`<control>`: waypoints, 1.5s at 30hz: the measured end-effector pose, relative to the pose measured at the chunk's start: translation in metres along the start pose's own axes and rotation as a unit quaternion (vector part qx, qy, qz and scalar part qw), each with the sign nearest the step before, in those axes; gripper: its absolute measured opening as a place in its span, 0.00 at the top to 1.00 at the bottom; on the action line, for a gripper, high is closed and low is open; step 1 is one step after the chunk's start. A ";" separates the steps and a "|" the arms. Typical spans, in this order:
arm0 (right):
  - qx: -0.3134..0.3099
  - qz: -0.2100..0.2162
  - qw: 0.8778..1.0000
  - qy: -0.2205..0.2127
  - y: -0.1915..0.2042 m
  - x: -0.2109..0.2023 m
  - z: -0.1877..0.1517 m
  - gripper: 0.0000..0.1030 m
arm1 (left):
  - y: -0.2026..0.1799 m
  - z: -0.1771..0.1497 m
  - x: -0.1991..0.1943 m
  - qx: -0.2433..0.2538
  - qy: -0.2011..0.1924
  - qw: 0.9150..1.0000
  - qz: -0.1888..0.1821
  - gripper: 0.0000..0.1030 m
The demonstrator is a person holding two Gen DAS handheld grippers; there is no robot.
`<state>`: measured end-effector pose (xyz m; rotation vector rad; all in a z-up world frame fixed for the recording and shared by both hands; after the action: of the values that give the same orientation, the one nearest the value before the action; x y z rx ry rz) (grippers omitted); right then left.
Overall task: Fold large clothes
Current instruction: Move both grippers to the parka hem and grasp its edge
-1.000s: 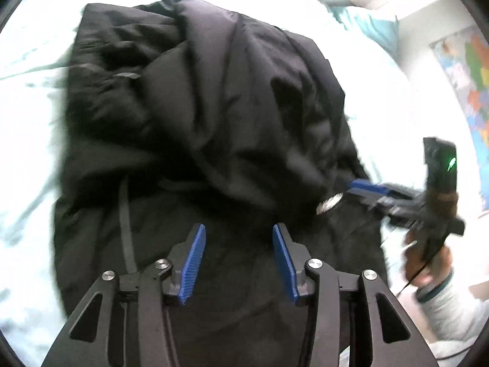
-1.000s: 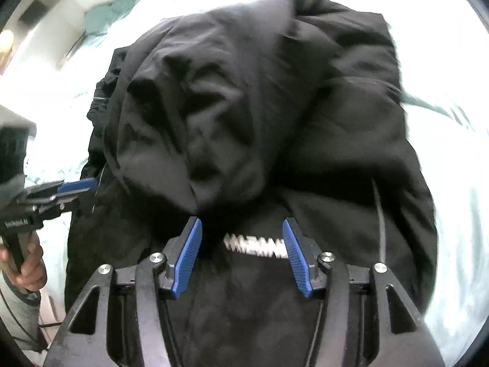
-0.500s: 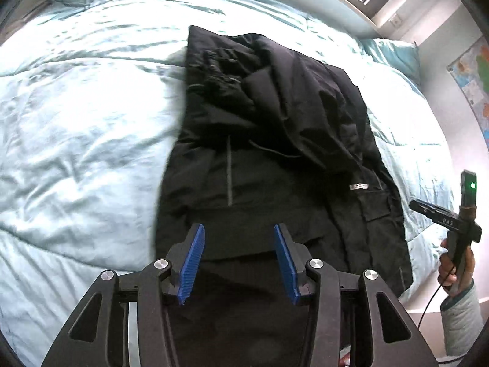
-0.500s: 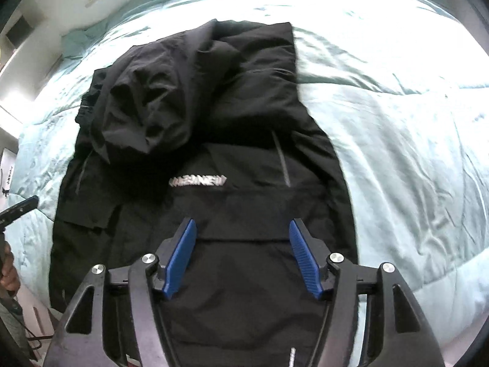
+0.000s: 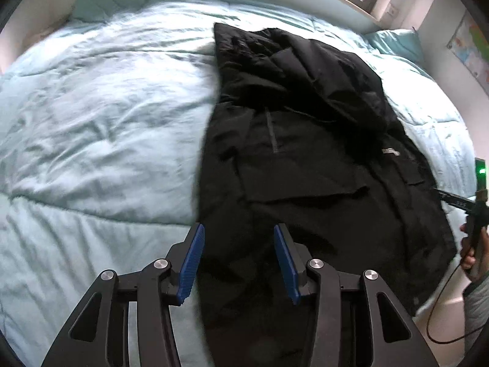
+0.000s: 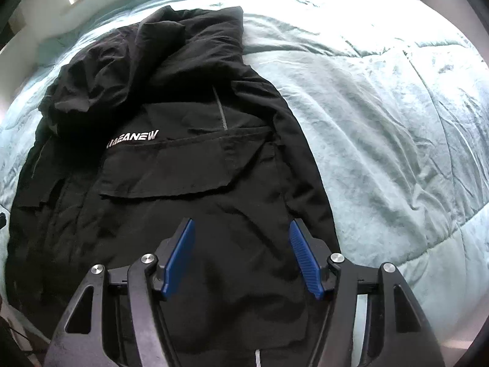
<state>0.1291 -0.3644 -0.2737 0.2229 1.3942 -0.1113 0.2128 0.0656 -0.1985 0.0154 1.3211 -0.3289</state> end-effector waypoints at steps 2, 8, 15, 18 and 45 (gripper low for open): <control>0.015 -0.043 0.999 -0.030 -0.005 -0.003 -0.001 0.35 | 0.008 -0.010 0.000 -0.004 -0.021 0.999 0.038 0.53; 0.067 -0.029 0.994 -0.084 -0.009 -0.013 -0.034 0.35 | 0.013 -0.046 0.020 -0.031 0.000 1.000 0.004 0.53; 0.096 0.005 0.994 -0.060 -0.044 -0.022 -0.089 0.35 | 0.011 -0.073 0.015 -0.041 0.030 0.998 -0.036 0.53; 0.100 0.061 0.992 -0.043 -0.059 -0.016 -0.101 0.35 | 0.011 -0.083 0.015 -0.055 0.033 0.997 -0.043 0.53; 0.053 0.094 0.993 -0.038 -0.066 -0.029 -0.136 0.64 | -0.012 -0.120 -0.027 -0.019 -0.004 0.993 -0.115 0.70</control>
<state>-0.0209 -0.3997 -0.2732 0.4339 1.2866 -0.0377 0.0905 0.0837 -0.2008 -0.1724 1.3243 -0.4988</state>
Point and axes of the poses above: each gripper's, at about its wrist camera, not at the fingertips, and x roughly the way its jaws point, y to its left, z to its top, the point moved 9 cm from there along x, roughly the way its jaws point, and after that the axes turned 15 degrees about y, right-handed, at the moved point
